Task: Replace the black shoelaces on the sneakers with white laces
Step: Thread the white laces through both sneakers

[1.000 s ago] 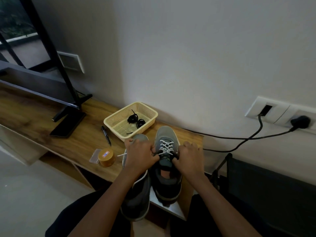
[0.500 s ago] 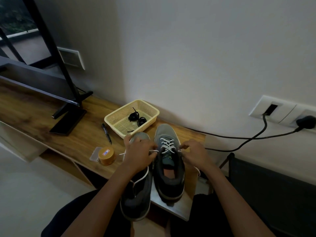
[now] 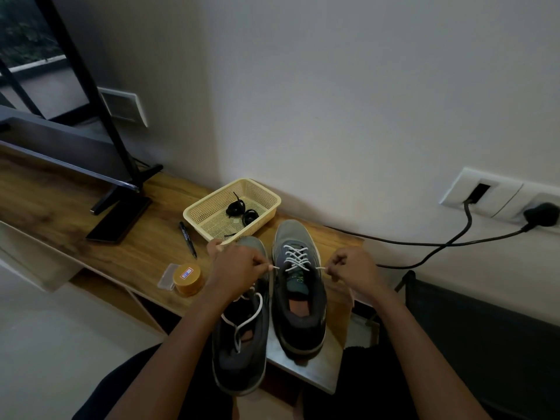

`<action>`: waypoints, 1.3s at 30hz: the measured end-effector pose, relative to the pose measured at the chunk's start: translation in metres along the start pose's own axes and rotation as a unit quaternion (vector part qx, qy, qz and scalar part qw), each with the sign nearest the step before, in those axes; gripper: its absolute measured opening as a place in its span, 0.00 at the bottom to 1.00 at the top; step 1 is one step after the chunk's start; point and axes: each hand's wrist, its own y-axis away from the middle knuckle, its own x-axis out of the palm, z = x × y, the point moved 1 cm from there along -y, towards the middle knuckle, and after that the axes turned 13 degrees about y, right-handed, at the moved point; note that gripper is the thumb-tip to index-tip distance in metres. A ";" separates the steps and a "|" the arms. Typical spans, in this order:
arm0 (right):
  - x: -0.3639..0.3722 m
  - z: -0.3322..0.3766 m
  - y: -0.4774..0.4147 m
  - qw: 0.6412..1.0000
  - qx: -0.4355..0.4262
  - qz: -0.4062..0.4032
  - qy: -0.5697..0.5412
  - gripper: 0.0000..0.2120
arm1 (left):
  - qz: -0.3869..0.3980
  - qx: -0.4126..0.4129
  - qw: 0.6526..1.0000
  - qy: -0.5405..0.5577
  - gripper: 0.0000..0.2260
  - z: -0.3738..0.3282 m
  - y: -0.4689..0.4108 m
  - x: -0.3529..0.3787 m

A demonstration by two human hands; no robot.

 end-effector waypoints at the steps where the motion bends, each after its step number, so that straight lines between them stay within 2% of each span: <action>1: -0.007 0.001 0.001 0.999 0.005 -0.004 -0.032 0.10 | -0.014 0.001 1.000 0.009 0.10 -0.001 -0.001 -0.004; 4: -0.030 0.010 0.006 0.992 -0.011 -0.024 -0.127 0.07 | -0.041 0.002 0.998 0.046 0.15 -0.008 -0.004 -0.017; 7: -0.047 0.025 0.012 0.979 -0.041 -0.028 -0.197 0.05 | -0.046 0.019 0.995 0.091 0.17 -0.023 -0.008 -0.025; 10: -0.063 0.043 0.019 0.971 -0.087 -0.024 -0.222 0.06 | -0.015 0.047 0.983 0.176 0.17 -0.042 -0.011 -0.030; 14: -0.074 0.064 0.030 0.965 -0.128 -0.006 -0.227 0.05 | -0.007 0.104 0.946 0.308 0.15 -0.063 -0.009 -0.044; 19: -0.072 0.076 0.036 0.958 -0.165 0.031 -0.232 0.11 | 0.028 0.137 0.951 0.275 0.08 -0.065 -0.003 -0.044; 21: -0.069 0.075 0.037 0.957 -0.170 0.043 -0.231 0.09 | 0.045 0.137 0.942 0.302 0.11 -0.062 -0.001 -0.042; 23: -0.067 0.072 0.036 0.958 -0.167 0.047 -0.227 0.05 | 0.068 0.144 0.919 0.361 0.12 -0.061 0.002 -0.041; 26: -0.062 0.071 0.038 0.953 -0.150 0.061 -0.257 0.03 | 0.098 0.076 0.866 0.484 0.10 -0.052 0.007 -0.033; 30: -0.051 0.065 0.037 0.953 -0.080 0.079 -0.280 0.05 | 0.183 0.043 0.895 0.404 0.12 -0.042 0.013 -0.011; 33: -0.036 0.052 0.028 0.964 0.014 0.081 -0.254 0.09 | 0.214 0.051 0.936 0.275 0.12 -0.037 0.018 0.009; 36: -0.018 0.044 0.023 0.981 0.024 0.108 -0.159 0.13 | 0.148 0.084 0.980 0.107 0.12 -0.031 0.020 0.021; 39: -0.004 0.045 0.021 0.993 -0.021 0.118 -0.001 0.12 | 0.043 0.065 0.986 0.149 0.12 -0.029 0.019 0.019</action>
